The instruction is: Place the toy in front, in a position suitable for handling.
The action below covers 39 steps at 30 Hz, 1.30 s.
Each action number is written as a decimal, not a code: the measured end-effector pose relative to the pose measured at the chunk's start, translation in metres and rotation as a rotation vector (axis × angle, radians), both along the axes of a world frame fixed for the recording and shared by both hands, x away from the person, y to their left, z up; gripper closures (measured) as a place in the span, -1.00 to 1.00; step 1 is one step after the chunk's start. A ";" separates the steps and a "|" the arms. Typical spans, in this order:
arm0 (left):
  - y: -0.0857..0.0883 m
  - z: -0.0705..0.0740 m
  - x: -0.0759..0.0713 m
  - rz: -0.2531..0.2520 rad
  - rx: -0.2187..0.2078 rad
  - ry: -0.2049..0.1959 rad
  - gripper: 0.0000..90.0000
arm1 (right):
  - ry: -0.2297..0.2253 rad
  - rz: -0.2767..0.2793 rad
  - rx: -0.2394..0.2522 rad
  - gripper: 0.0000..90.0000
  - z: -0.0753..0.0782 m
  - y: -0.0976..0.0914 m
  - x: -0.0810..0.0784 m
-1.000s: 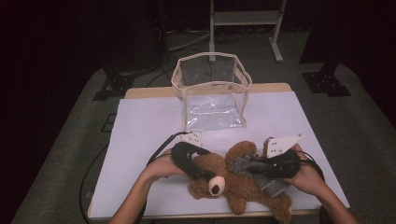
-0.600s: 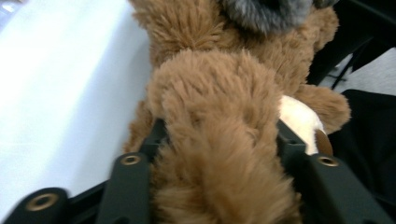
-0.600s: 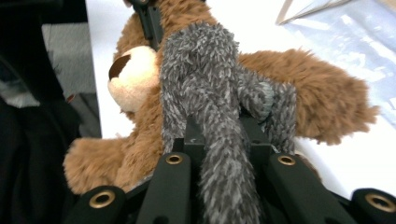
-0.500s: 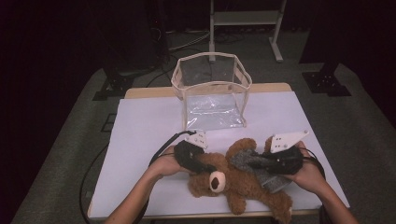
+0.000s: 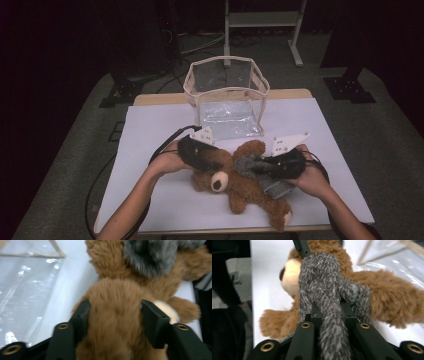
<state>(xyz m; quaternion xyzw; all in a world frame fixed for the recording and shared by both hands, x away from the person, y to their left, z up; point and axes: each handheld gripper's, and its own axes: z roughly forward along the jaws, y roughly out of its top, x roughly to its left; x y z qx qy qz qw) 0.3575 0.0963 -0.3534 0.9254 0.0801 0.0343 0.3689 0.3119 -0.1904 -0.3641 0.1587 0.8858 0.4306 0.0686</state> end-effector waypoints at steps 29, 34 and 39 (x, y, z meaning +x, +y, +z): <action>0.015 -0.017 -0.064 -0.071 -0.058 -0.123 0.10 | 0.008 0.001 -0.042 0.69 0.029 -0.012 0.015; 0.016 -0.017 -0.064 -0.071 -0.059 -0.127 0.04 | 0.040 0.101 -0.131 0.69 0.019 0.017 0.013; 0.015 -0.009 -0.059 -0.041 -0.080 -0.106 -0.22 | 0.054 0.095 -0.133 0.71 0.013 0.014 0.008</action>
